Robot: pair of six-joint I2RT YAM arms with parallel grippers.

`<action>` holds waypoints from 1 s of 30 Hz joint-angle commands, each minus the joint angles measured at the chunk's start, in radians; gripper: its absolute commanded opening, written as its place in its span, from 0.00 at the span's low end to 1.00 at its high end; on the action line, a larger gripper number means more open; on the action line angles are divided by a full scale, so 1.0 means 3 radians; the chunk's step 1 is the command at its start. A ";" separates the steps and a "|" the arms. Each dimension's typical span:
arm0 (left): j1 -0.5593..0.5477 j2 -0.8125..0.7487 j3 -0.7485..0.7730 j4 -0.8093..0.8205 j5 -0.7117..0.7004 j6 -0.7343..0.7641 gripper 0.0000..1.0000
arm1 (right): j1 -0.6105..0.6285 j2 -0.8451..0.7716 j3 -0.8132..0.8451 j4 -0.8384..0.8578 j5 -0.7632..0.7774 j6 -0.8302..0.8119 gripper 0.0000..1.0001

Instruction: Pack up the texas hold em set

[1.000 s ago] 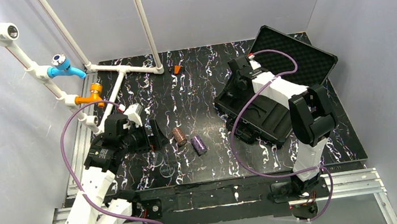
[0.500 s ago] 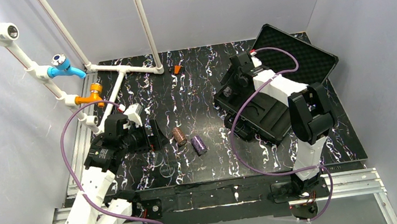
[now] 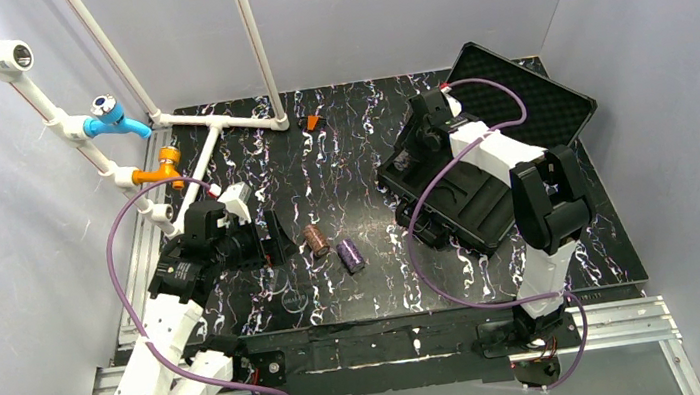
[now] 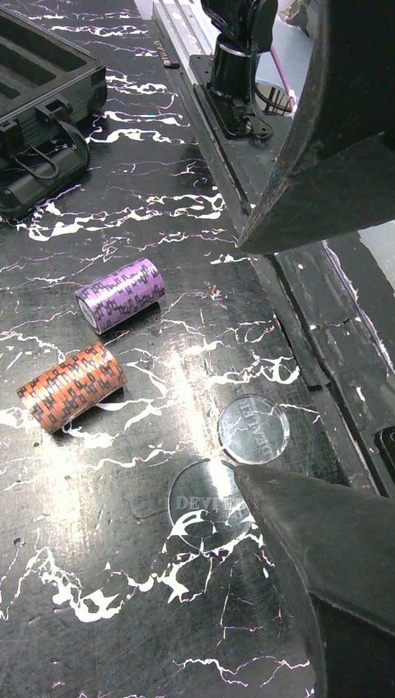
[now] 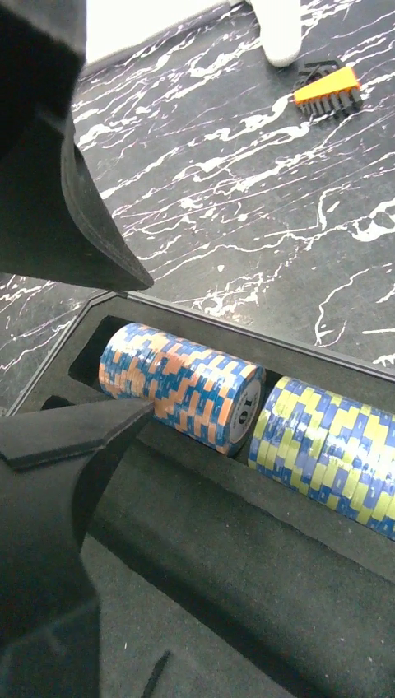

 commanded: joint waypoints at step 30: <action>-0.0003 -0.0018 0.0003 -0.0062 -0.0071 0.0029 0.99 | 0.0410 0.0342 0.0653 -0.0536 0.0355 -0.1420 0.17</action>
